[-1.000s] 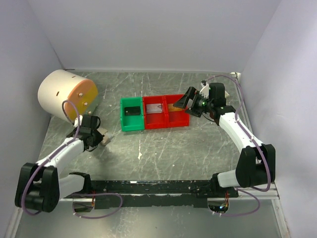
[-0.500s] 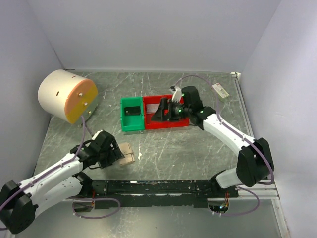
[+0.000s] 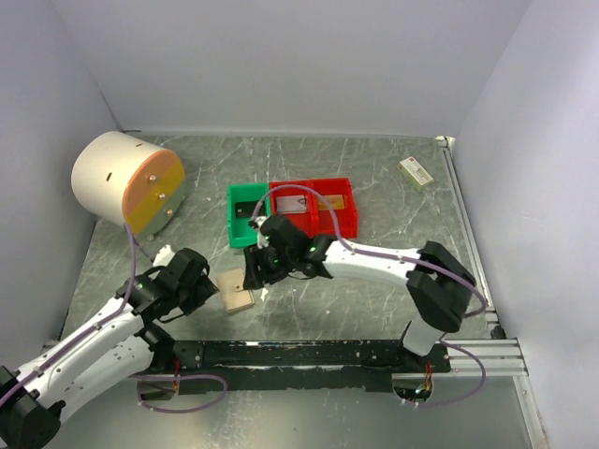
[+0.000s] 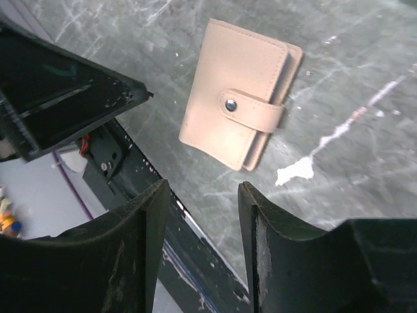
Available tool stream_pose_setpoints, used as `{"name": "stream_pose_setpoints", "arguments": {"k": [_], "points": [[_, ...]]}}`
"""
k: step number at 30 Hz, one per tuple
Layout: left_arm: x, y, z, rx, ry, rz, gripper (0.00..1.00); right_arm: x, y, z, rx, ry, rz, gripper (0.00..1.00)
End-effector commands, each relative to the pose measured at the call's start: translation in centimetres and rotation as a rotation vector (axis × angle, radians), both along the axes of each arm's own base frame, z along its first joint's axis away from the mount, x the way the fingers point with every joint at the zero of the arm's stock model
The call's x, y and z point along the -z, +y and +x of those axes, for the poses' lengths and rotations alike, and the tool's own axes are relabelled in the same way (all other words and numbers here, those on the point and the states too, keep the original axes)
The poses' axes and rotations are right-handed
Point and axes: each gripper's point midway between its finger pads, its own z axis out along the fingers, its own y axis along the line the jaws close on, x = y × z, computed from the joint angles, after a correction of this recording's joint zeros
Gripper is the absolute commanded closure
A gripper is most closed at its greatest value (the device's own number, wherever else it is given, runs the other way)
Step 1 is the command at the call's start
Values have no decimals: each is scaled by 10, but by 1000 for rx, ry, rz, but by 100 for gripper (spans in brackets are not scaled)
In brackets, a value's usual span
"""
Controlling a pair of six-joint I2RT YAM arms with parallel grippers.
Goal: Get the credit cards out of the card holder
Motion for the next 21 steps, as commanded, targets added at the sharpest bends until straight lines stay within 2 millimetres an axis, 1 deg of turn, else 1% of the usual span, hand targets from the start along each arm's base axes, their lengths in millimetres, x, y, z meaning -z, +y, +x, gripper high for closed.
{"name": "stream_pose_setpoints", "arguments": {"k": [1, 3, 4, 7, 10, 16, 19, 21], "points": [[-19, 17, 1, -105, -37, 18, 38, 7, 22, 8, 57, -75, -68, 54], [-26, 20, 2, -119, -65, 9, 39, 12, 30, 9, 54, -96, -97, 57], [-29, 22, 1, -127, -75, 5, 39, 17, 32, 10, 61, -105, -121, 58], [-36, 27, -1, -144, -100, -4, 39, 21, 39, 12, 48, -130, -149, 61], [-43, 29, -2, -151, -128, -26, 39, 25, 48, 12, 20, -142, -168, 63], [-50, 35, -4, -171, -153, -35, 37, 44, 61, 5, -24, -146, -230, 64], [-53, 35, -4, -165, -167, -42, 36, 62, 55, 7, -15, -146, -304, 64], [-54, 33, -3, -150, -177, -50, 36, 72, 43, 12, 15, -162, -373, 64]]}}
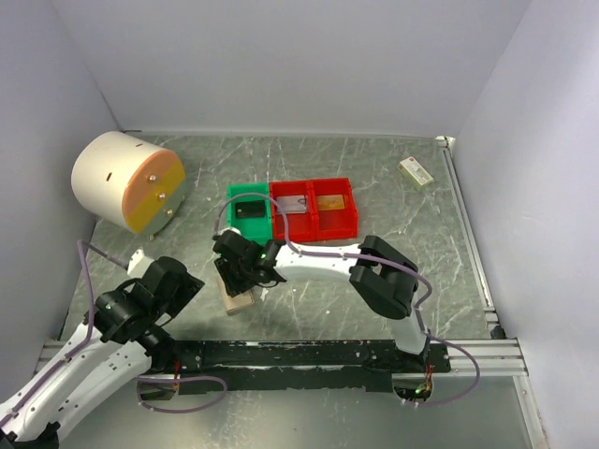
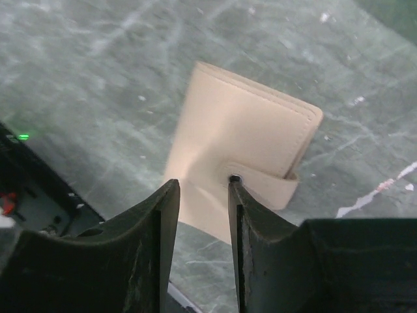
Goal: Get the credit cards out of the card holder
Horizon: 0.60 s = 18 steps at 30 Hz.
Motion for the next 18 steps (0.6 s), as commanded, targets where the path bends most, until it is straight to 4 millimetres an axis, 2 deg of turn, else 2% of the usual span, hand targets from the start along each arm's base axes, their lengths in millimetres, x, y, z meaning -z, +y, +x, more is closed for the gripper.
{"name": "stream_pose_setpoints", "arguments": {"k": [1, 4, 6, 10, 15, 18], "points": [[-12, 0, 3, 6, -43, -5, 35, 32, -29, 12, 60, -53, -191, 63], [-9, -11, 8, 76, -62, -12, 33, 54, -60, 21, 109, -111, -331, 64], [-7, -26, 14, 150, -84, -28, 33, 64, -82, 26, 144, -140, -416, 65], [14, -58, 21, 288, -45, -56, 32, 79, -109, 25, 177, -116, -476, 66], [43, -82, 37, 349, 17, -41, 30, 75, -117, 9, 209, -11, -374, 67], [48, -96, 52, 373, 19, -33, 30, 72, -118, -5, 228, 51, -304, 67]]}}
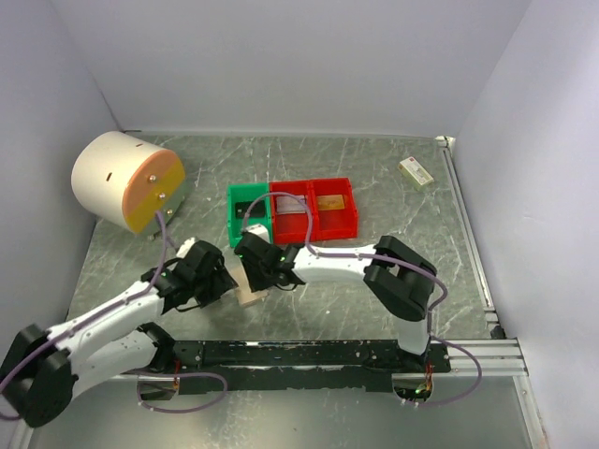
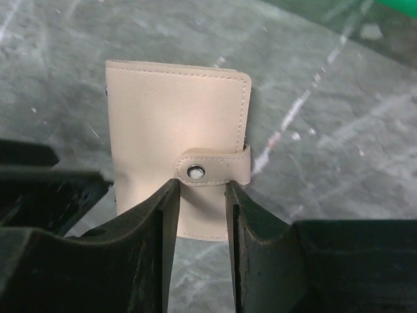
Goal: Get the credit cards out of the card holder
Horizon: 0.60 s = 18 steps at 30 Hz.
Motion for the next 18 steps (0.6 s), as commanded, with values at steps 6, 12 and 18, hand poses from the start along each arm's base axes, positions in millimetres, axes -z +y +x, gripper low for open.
{"name": "stream_pose_setpoints", "arguments": {"k": [6, 12, 18], "points": [[2, -60, 43, 162, -74, -99, 34, 27, -66, -39, 74, 176, -64, 67], [18, -81, 41, 270, -48, -145, 54, 5, -81, -37, 114, 168, -10, 66], [16, -108, 34, 384, -78, -197, 66, -28, -87, -17, 159, 142, 114, 64]]}}
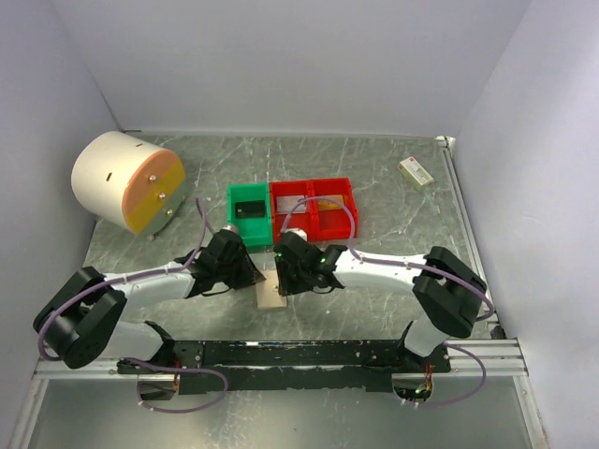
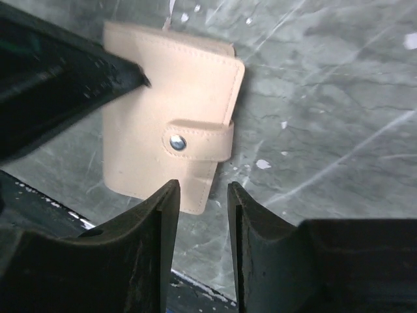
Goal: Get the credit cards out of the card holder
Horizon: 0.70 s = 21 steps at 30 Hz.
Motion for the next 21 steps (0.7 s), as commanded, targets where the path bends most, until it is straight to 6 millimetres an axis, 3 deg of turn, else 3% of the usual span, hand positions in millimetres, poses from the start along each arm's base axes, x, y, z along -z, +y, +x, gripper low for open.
{"name": "stream_pose_setpoints", "arguments": {"k": [1, 6, 21], "points": [[-7, -29, -8, 137, -38, -56, 66, -24, -7, 15, 44, -10, 59, 63], [-2, -34, -14, 146, -13, -16, 67, -36, 1, 22, 17, -29, 74, 62], [-5, -36, -16, 114, 2, -34, 67, -4, 2, 6, 22, 23, -5, 66]]}}
